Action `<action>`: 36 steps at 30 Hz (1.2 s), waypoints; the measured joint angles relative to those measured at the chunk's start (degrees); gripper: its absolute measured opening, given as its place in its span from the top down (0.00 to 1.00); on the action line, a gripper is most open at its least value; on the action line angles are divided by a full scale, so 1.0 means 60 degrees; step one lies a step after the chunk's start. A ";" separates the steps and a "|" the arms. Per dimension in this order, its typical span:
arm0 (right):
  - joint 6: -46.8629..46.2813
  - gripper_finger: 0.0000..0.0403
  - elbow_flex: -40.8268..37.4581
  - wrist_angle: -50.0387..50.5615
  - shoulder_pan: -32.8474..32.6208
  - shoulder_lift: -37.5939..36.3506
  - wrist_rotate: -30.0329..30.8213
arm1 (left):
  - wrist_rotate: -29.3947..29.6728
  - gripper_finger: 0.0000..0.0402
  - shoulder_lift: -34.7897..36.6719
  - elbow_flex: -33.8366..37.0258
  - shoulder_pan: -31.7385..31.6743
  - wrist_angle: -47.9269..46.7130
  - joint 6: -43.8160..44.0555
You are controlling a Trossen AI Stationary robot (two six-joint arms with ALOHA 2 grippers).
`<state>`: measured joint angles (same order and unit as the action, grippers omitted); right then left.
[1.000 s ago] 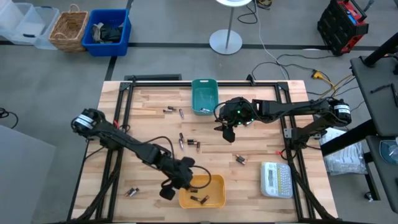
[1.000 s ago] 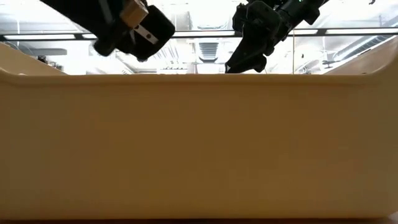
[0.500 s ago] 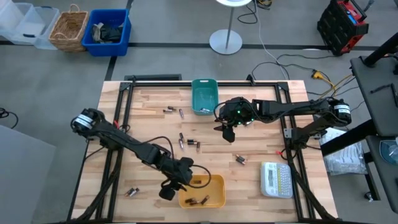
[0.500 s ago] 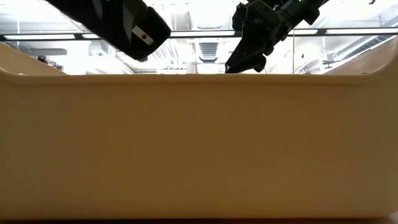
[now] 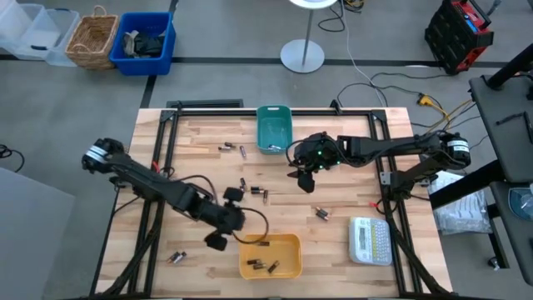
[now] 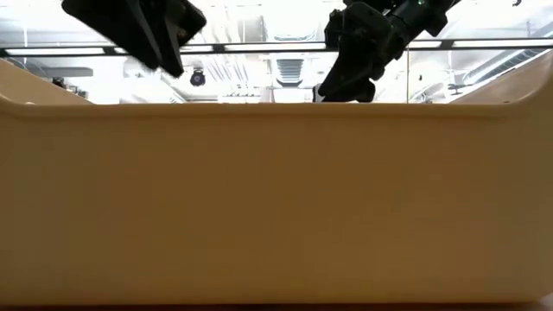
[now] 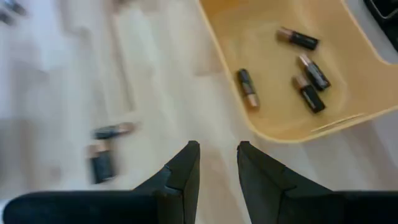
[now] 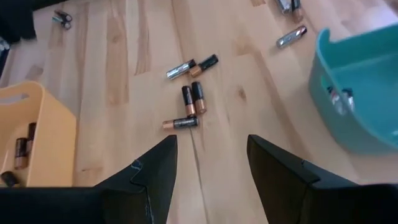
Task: Sort batteries
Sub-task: Put the silver battery into the light green bin
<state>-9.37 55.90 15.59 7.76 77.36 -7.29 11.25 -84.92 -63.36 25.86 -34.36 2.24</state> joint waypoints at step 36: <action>-0.4696 0.56 0.1530 0.6654 0.2608 0.0089 0.3713 | 0.2816 0.80 0.6043 0.4008 0.0285 0.1491 -0.0206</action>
<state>-37.55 65.08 55.52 23.41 77.90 14.99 28.14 -48.66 -39.31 27.57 -25.41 1.01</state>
